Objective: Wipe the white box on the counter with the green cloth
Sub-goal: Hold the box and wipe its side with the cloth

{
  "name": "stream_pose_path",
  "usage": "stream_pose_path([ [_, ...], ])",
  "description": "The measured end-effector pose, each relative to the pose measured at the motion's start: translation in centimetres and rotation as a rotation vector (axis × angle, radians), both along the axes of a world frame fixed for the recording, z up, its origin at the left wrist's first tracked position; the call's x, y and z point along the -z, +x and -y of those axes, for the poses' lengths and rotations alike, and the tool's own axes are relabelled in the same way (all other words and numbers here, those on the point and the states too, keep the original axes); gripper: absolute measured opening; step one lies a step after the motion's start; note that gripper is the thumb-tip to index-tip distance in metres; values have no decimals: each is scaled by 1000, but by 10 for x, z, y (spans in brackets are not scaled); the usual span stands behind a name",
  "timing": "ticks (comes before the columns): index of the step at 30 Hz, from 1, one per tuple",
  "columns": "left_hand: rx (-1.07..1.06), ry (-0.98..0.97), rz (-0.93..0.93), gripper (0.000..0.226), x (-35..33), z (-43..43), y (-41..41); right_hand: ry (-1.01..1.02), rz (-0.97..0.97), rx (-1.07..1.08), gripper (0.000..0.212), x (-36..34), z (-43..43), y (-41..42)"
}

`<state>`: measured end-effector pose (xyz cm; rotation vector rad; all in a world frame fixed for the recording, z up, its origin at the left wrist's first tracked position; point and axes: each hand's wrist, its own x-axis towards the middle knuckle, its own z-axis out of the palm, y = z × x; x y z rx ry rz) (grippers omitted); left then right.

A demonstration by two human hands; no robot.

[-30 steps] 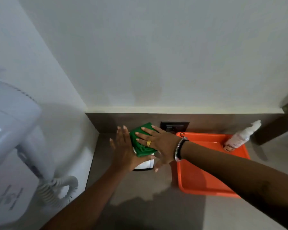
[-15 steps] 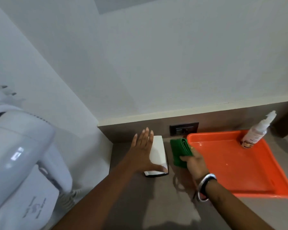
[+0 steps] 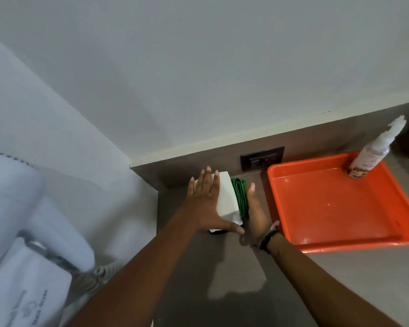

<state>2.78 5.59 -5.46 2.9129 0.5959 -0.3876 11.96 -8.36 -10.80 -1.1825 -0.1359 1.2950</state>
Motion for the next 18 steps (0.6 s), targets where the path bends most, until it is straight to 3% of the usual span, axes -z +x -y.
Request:
stream_pose_path([
  [3, 15, -1, -4, 158, -1, 1, 1, 202, -32, 20, 74, 9, 29, -28],
  [6, 16, 15, -2, 158, 0, 0, 1, 157, -20, 34, 76, -12, 11, -8],
  [9, 21, 26, -17, 160, -3, 0, 2, 171, 123, -10, 65, -22, -6, 16],
  [11, 22, 24, -23, 160, -4, 0, 3, 127, 311, -18, 70, -22, 5, 15],
  [15, 11, 5, 1, 163, -3, 1, 3, 272, 100, 50, 81, 0, 28, -38],
  [18, 15, 4, 13, 164, -3, 2, 1, 206, 62, 97, 85, -1, 36, -46],
])
